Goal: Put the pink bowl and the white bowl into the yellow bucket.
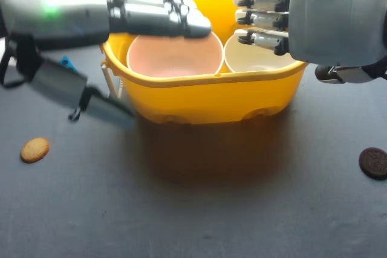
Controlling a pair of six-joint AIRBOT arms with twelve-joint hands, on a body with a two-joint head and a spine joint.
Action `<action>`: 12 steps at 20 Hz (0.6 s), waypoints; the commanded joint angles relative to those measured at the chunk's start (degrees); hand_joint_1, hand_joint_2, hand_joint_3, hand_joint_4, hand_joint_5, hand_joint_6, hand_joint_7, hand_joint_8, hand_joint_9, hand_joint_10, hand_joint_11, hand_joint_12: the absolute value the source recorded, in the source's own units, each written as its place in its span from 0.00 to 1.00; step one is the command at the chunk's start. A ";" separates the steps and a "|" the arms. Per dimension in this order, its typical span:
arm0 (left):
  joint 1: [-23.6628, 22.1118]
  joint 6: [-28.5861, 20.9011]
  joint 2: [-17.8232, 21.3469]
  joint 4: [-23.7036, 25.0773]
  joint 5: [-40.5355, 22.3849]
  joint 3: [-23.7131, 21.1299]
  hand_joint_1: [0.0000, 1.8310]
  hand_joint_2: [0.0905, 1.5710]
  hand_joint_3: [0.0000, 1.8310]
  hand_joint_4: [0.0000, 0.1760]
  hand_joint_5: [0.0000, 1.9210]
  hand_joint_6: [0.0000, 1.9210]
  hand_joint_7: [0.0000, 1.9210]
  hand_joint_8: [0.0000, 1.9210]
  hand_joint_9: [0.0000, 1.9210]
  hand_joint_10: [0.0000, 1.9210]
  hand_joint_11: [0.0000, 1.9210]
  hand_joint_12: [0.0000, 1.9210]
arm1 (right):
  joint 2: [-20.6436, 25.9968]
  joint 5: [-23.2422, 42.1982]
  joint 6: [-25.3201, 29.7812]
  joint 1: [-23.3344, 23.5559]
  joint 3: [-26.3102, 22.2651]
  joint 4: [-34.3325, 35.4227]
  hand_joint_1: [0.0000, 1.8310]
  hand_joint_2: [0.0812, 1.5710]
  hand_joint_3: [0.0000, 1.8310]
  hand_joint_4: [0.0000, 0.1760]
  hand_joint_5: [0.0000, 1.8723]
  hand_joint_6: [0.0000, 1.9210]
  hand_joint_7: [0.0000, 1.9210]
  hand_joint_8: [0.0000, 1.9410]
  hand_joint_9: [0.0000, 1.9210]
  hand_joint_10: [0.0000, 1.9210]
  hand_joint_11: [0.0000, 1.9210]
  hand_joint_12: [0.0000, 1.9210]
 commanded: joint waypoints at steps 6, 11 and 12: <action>5.70 -1.22 7.23 -4.59 -6.36 -6.49 0.26 0.67 0.00 0.00 0.07 0.00 0.10 0.00 0.09 0.00 0.00 0.33 | 0.50 2.12 -0.16 2.23 0.03 16.40 0.30 0.57 0.00 0.00 0.16 0.00 0.18 0.00 0.16 0.00 0.00 0.38; 9.42 -1.12 15.08 -0.72 -7.98 -14.76 0.26 0.68 0.00 0.00 0.08 0.00 0.12 0.00 0.12 0.01 0.00 0.38 | 0.23 -3.02 2.13 2.95 0.02 34.31 0.33 0.57 0.00 0.00 0.16 0.00 0.19 0.00 0.17 0.00 0.00 0.42; 10.14 -0.86 16.59 -0.66 -8.07 -16.26 0.26 0.68 0.00 0.00 0.08 0.00 0.12 0.00 0.12 0.01 0.00 0.39 | 0.23 -3.98 2.26 2.95 0.02 37.37 0.34 0.57 0.00 0.00 0.17 0.00 0.19 0.00 0.18 0.00 0.00 0.44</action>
